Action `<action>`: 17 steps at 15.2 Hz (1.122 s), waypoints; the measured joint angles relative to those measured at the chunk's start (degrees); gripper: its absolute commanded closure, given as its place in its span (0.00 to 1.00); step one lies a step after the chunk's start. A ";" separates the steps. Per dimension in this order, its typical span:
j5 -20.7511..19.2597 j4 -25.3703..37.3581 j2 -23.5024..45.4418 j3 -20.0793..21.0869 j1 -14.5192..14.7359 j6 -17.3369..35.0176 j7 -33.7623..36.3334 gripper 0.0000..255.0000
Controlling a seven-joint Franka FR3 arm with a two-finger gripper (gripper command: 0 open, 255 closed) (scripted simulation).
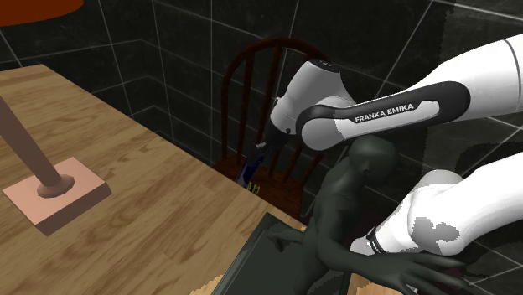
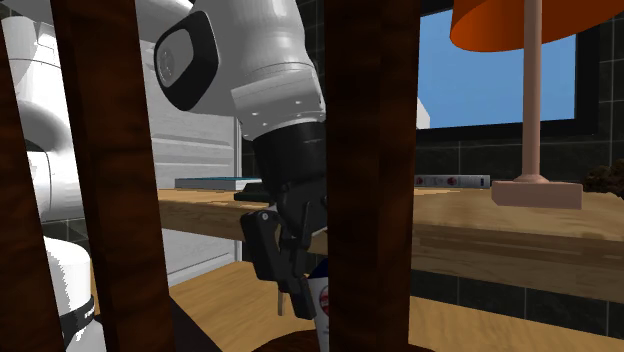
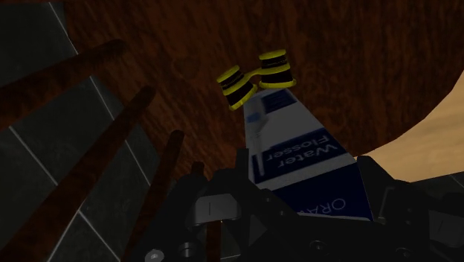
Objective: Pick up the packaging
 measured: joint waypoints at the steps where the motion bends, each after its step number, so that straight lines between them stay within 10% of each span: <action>1: -0.01 0.01 0.02 0.01 0.00 0.03 0.02 1.00; 17: -0.81 3.83 -4.13 -0.95 -0.28 -8.08 0.67 1.00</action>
